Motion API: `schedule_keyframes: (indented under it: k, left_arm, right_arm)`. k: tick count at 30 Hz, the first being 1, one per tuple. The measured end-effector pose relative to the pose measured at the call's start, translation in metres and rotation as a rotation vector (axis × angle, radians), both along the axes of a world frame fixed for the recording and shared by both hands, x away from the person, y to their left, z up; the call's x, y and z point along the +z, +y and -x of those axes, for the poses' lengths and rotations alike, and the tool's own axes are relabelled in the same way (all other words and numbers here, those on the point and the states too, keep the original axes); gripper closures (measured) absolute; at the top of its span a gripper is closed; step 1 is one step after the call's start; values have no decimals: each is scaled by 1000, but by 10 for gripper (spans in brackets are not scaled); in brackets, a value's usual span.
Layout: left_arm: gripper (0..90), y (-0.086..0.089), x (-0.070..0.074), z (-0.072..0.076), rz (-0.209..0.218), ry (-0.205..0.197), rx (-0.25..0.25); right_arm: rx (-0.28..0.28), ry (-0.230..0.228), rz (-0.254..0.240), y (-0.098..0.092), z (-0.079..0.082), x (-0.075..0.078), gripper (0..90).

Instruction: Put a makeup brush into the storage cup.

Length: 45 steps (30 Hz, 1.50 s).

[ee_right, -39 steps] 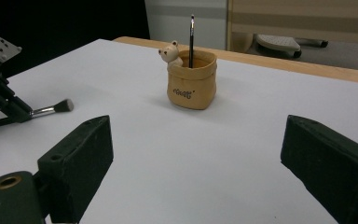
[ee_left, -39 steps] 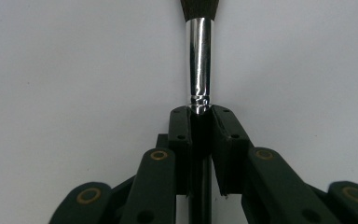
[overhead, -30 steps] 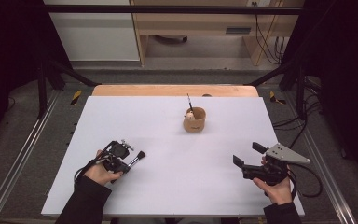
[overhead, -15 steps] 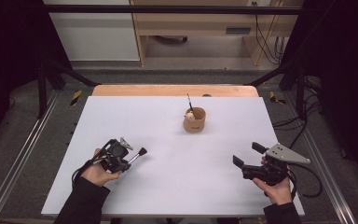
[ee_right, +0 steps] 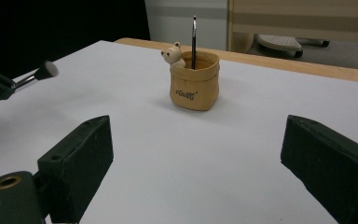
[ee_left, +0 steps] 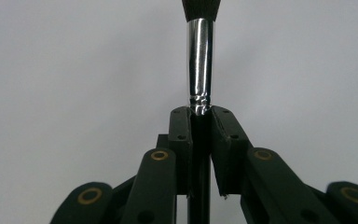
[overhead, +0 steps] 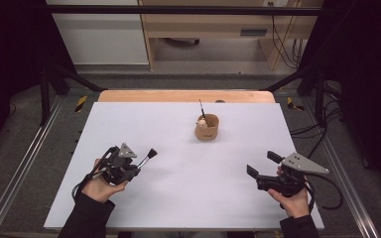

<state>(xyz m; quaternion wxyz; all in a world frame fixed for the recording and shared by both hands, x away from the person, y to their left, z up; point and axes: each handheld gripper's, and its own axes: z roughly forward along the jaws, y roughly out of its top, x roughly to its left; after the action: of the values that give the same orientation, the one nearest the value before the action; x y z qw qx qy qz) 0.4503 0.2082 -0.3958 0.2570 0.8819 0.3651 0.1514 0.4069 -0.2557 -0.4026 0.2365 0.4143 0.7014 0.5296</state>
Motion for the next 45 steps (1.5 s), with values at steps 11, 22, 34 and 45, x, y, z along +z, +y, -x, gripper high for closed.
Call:
schedule_keyframes:
  k: [11, 22, 34, 45]
  left_arm:
    - [786, 0, 12, 10, 67, -86, 28]
    - [786, -3, 16, 17, 138, -140, 43]
    - [786, -10, 17, 23, 188, -200, 59]
    - [786, -10, 21, 24, 254, -243, 92]
  right_arm:
    - [1, -3, -2, 3, 1, 2, 90]
    - [-9, -8, -16, 6, 2, 3, 85]
    - [-18, -3, -51, 16, 0, 5, 75]
    - [-18, -19, -65, 23, -1, 10, 70]
